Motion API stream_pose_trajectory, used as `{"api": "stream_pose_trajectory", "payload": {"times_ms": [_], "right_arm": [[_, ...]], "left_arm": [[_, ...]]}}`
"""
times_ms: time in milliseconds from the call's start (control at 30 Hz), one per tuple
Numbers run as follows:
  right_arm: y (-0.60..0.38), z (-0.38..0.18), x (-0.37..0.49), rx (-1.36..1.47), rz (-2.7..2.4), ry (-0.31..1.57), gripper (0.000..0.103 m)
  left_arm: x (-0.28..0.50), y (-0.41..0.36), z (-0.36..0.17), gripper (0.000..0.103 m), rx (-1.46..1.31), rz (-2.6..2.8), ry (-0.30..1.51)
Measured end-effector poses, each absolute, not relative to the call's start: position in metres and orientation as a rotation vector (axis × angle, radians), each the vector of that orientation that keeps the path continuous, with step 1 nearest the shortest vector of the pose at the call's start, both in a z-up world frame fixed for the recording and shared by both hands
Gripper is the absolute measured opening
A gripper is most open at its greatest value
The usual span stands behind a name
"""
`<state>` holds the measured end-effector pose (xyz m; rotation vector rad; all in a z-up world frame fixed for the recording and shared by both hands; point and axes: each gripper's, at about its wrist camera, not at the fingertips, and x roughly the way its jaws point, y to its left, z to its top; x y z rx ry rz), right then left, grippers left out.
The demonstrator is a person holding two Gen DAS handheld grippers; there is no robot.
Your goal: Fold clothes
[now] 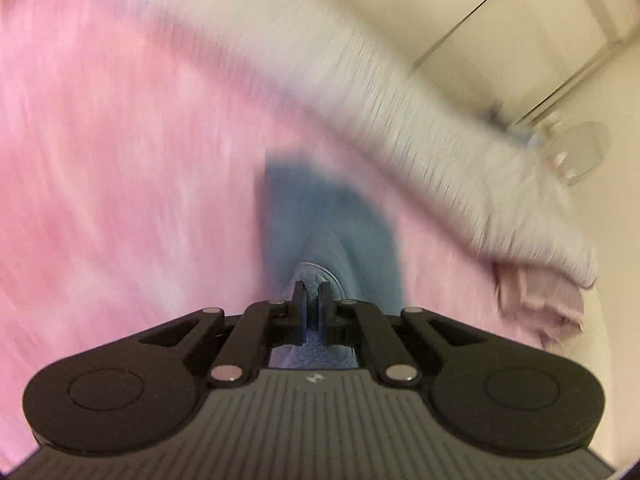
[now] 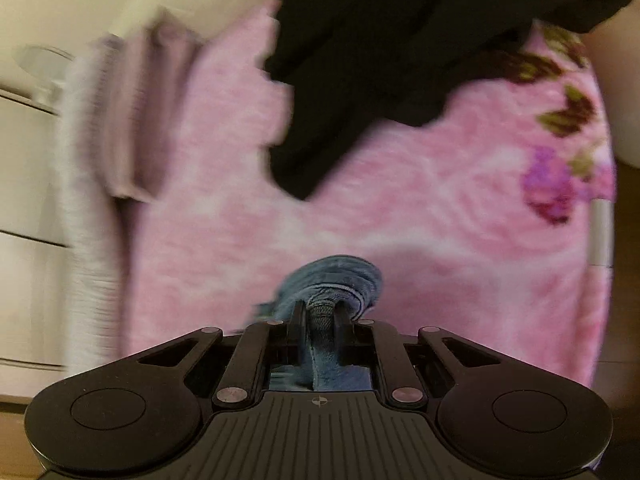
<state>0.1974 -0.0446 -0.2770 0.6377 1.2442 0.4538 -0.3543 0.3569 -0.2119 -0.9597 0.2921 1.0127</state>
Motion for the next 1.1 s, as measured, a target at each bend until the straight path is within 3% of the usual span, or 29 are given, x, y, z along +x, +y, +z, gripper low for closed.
{"api": "stream_pose_trajectory", "payload": {"times_ms": [133,200,300,433,500,600,733,800,1067,1100], "right_arm": [[-0.04,-0.245,0.17,0.694,0.687,1.18,0.009],[-0.042,-0.234,0.145,0.688,0.78,1.157,0.009],[-0.049,-0.245,0.109,0.67,0.825,1.251,0.009],[-0.058,-0.296,0.068,0.443,0.633,1.456,0.01],[-0.066,-0.321,0.056,0.37,0.476,1.515,0.019],[-0.082,-0.335,0.047,0.46,0.36,1.505,0.026],[-0.083,-0.33,0.04,0.526,0.358,1.417,0.044],[-0.081,-0.334,0.037,0.522,0.345,1.383,0.052],[-0.084,-0.349,0.031,0.56,0.313,1.298,0.052],[-0.081,-0.346,0.032,0.524,0.323,1.285,0.036]], "left_arm": [[-0.448,0.31,-0.13,0.002,-0.745,1.125,0.113],[-0.497,0.281,-0.126,0.002,-0.714,1.211,0.098],[-0.559,0.252,-0.175,0.003,-0.833,1.365,0.19],[-0.621,0.231,-0.282,0.003,-1.12,1.578,0.442],[-0.649,0.213,-0.317,0.003,-1.255,1.615,0.459],[-0.665,0.203,-0.319,0.004,-1.287,1.606,0.382],[-0.675,0.221,-0.315,0.023,-1.278,1.548,0.336],[-0.679,0.242,-0.327,0.026,-1.301,1.533,0.311],[-0.679,0.313,-0.369,0.026,-1.292,1.599,0.297],[-0.677,0.318,-0.371,0.026,-1.286,1.611,0.297]]}}
